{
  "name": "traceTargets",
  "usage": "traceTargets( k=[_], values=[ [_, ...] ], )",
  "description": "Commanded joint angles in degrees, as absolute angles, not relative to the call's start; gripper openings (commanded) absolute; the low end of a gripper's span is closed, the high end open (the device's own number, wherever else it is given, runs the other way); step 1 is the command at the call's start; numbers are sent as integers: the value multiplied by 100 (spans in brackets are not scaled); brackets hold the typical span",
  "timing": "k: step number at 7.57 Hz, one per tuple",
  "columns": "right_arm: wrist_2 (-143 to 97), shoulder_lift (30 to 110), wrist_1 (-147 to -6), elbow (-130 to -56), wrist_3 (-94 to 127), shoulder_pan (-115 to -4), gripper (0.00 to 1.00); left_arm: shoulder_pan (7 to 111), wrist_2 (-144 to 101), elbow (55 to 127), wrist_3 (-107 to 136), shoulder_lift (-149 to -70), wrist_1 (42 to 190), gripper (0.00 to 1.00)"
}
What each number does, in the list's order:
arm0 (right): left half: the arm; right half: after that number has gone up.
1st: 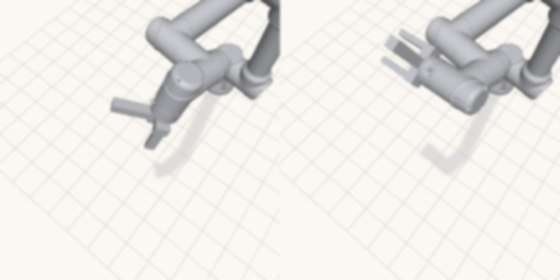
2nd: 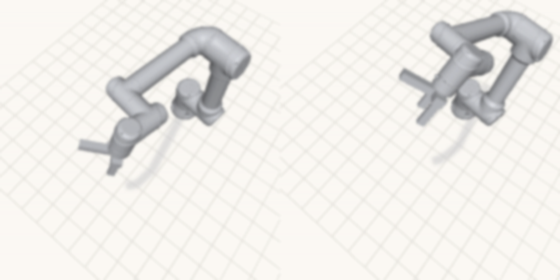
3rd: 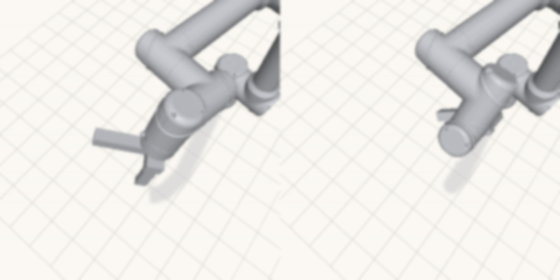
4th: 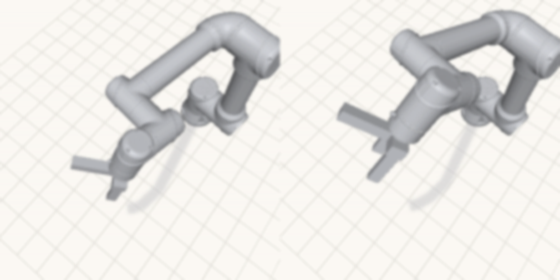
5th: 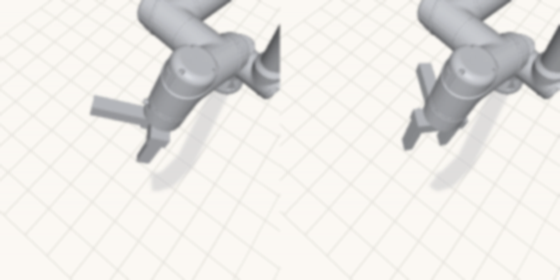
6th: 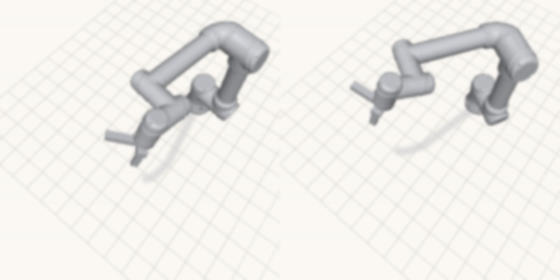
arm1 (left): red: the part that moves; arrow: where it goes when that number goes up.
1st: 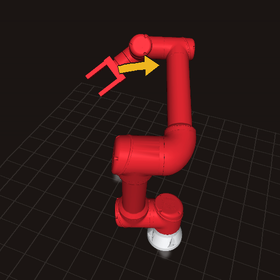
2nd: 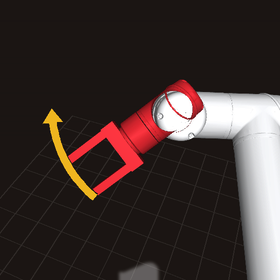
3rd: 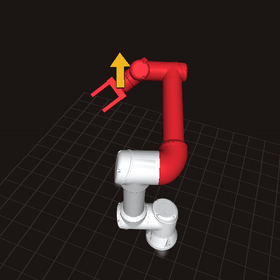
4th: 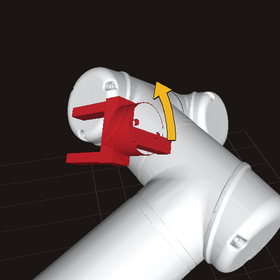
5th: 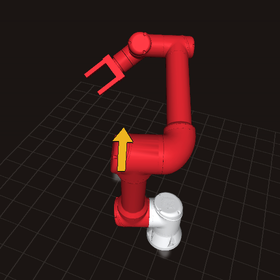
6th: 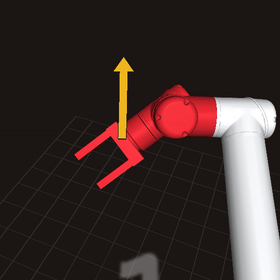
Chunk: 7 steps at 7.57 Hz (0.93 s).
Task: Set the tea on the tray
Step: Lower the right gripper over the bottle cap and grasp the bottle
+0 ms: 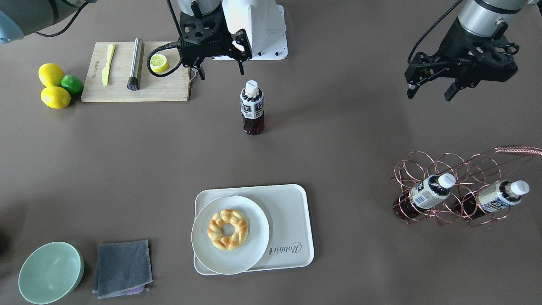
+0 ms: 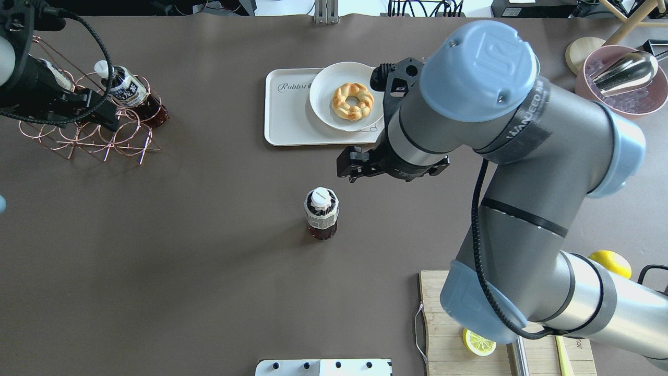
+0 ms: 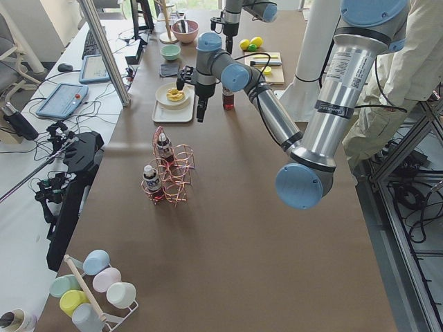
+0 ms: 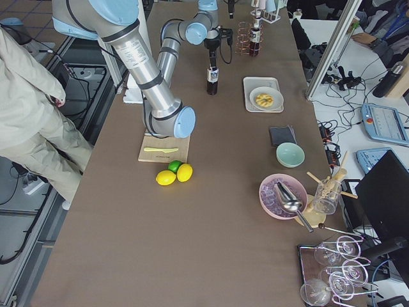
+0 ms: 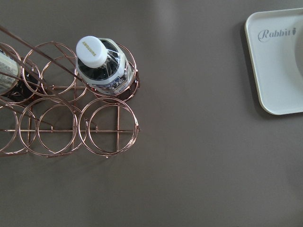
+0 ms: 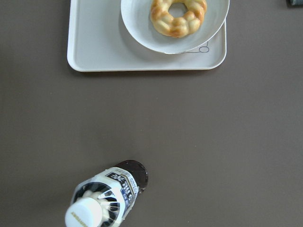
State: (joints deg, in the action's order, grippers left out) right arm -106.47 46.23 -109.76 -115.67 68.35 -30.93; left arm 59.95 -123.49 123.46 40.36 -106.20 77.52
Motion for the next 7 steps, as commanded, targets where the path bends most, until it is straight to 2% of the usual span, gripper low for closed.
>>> traceTargets(
  k=[1, 4, 7],
  values=[
    [-10345, 4019, -10995, -10936, 7049, -2778, 98, 6345, -12700, 12322, 3420, -9935, 8354, 90],
    [-10318, 3990, -10986, -10653, 6682, -2733, 81, 6346, -12709, 12383, 3506, -9721, 8640, 92],
    [-10301, 3973, -10978, -10556, 6609, -2672, 71, 6346, -12700, 12410, 3524, -9712, 8657, 93]
  ],
)
